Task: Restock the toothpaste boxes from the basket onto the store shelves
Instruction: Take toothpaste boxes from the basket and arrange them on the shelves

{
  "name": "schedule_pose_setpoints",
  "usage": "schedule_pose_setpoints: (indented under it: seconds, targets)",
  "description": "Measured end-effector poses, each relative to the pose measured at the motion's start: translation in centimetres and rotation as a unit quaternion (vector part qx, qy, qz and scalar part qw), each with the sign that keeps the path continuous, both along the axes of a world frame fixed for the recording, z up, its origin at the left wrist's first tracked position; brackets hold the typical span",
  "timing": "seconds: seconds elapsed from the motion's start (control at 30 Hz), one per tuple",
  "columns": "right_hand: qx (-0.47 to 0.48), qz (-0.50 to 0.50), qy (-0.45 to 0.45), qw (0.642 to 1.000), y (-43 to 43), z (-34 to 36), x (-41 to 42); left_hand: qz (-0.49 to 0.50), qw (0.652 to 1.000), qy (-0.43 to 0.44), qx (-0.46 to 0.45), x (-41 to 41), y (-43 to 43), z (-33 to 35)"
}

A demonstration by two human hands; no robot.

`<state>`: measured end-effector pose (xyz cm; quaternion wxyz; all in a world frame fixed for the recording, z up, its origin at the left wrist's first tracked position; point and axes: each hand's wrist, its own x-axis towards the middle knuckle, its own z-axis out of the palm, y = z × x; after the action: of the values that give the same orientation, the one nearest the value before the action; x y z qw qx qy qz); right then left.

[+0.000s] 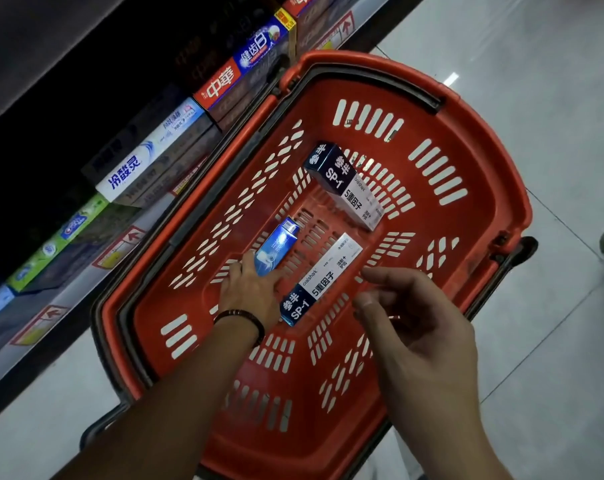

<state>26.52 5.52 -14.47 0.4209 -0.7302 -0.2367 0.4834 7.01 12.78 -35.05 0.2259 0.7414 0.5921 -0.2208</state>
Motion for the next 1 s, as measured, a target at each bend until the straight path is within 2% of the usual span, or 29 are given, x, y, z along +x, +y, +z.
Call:
schedule_pose_setpoints:
  seconds: [0.2,0.37,0.7,0.93,1.0]
  targets:
    - [0.003,0.011,0.002,1.000,0.2,-0.3,0.3,0.020,0.999,0.030,-0.039,0.2,0.2,-0.4]
    - [0.002,0.018,0.010,1.000,0.4,0.1,0.4,-0.011,0.998,0.042,-0.049,0.4,0.1,0.1]
    - [-0.007,0.013,0.017,1.000,0.3,1.7,-0.2,0.032,0.998,-0.016,-0.048,1.0,1.0,4.0]
    - [-0.019,-0.016,0.045,0.999,0.4,4.5,-1.2,0.065,0.992,-0.092,0.051,1.6,1.0,9.8]
    - [-0.022,-0.019,0.044,0.999,0.5,5.7,-1.6,0.096,0.987,-0.119,0.052,2.0,1.1,11.7]
